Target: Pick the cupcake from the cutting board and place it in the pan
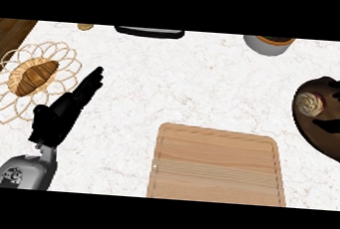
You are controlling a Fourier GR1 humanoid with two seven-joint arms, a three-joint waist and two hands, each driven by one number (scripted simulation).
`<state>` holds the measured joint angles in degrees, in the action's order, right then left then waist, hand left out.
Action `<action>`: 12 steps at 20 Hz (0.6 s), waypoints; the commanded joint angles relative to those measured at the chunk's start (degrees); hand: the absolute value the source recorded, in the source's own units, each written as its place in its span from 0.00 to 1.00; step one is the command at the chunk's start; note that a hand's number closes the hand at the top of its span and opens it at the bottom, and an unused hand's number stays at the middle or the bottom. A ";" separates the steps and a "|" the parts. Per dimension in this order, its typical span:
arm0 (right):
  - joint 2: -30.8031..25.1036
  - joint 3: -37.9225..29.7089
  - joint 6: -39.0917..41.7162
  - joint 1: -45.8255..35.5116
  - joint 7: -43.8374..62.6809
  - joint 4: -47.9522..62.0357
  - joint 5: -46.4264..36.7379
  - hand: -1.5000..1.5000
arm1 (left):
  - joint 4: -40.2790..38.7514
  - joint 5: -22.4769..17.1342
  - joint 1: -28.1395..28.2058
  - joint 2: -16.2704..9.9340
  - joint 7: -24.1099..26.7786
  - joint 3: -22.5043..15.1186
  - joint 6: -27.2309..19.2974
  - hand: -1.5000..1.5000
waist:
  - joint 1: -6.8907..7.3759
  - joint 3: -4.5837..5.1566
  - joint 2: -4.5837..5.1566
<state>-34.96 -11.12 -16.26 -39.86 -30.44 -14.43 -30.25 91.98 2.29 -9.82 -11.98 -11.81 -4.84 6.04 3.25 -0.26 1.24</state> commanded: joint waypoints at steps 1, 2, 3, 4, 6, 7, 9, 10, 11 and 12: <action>-0.46 -2.09 3.72 -2.61 -1.97 4.37 1.59 0.00 | 2.23 1.71 1.86 0.76 0.17 -1.85 -0.64 0.50 | 0.85 -0.15 0.21; 0.29 -3.37 3.84 -3.36 -3.03 4.15 2.92 0.00 | 0.13 1.09 -0.26 1.23 -0.61 -1.05 -0.80 0.50 | 0.33 -0.14 0.29; 1.80 -4.93 3.22 -2.67 -4.59 3.91 4.63 0.00 | -0.81 -1.14 1.63 -0.69 2.51 1.28 1.34 0.50 | 0.49 -0.12 0.33; 0.88 -6.62 5.93 -3.07 -5.89 3.97 6.48 0.00 | -0.48 0.72 -0.89 0.99 0.40 -0.39 -0.57 0.50 | 0.42 -0.28 0.64; 1.35 -9.66 8.11 -3.96 -7.59 3.87 9.73 0.00 | 0.93 0.73 -0.43 0.34 -0.67 -0.26 -0.34 0.50 | 0.54 -0.31 0.45; 0.60 -11.45 10.44 -5.07 -8.33 3.50 11.69 0.00 | 0.68 0.01 0.43 0.34 0.11 0.36 -0.14 0.50 | 0.44 -0.26 0.32; -0.04 -14.39 13.07 -3.08 -11.55 4.20 14.68 0.00 | 0.08 0.85 1.79 0.19 1.51 0.15 -0.34 0.50 | 0.10 -0.28 0.44; -1.24 -15.35 15.48 -3.35 -11.90 4.51 15.66 0.00 | 0.64 -0.45 -0.30 -0.15 -0.38 0.68 0.62 0.50 | -0.09 -0.30 0.45; -2.19 -15.84 18.02 -5.26 -9.34 5.36 16.21 0.00 | 0.85 -1.04 -0.97 -0.37 -1.10 1.25 0.84 0.50 | 0.20 -0.23 0.38; -2.31 -16.84 20.01 -4.03 -11.27 5.63 17.31 0.00 | 0.55 0.10 -0.17 0.12 -0.22 1.11 -0.42 0.50 | 0.07 -0.25 0.42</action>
<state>-35.65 -24.08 -2.84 -43.69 -39.71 -10.01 -17.06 92.49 2.24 -9.82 -11.86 -11.94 -4.29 6.10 3.44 -0.49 1.63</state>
